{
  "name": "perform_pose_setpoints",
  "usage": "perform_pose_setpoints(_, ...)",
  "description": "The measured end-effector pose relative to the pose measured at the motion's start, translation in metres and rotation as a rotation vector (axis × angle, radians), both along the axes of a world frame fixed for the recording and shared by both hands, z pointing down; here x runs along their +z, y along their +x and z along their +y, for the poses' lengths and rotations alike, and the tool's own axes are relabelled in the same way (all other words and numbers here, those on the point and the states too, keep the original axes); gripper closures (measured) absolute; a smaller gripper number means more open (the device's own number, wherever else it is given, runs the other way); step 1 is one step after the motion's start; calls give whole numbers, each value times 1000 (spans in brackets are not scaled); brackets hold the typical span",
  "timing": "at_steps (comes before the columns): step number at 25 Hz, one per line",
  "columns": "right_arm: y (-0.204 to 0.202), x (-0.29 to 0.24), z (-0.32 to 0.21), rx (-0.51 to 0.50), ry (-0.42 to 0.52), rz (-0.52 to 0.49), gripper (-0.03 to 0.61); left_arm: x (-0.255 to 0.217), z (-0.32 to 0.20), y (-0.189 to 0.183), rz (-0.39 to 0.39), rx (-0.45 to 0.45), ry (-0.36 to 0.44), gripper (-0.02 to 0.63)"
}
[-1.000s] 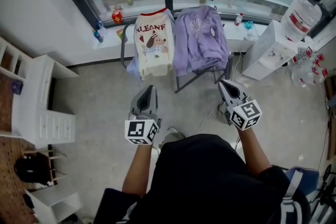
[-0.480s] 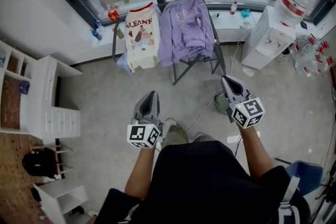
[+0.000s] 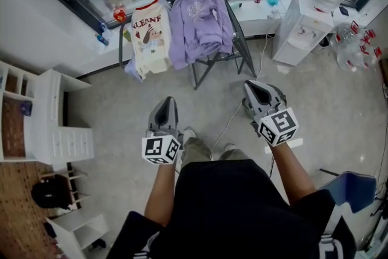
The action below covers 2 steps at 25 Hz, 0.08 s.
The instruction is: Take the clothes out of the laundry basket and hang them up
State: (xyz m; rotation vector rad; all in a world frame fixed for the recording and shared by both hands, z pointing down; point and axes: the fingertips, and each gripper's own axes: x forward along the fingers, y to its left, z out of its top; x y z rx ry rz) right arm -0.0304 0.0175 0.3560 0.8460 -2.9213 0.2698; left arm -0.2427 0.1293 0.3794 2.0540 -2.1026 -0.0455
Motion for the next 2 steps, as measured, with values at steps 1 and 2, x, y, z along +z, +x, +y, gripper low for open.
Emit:
perform_pose_setpoints(1,-5,0,1,1,2,-1,580,2,-2,-1,9,6,0,607)
perform_pose_setpoints(2,-9,-1,2,2,3,-2,580,3,-3,-3,18,11,-1,606)
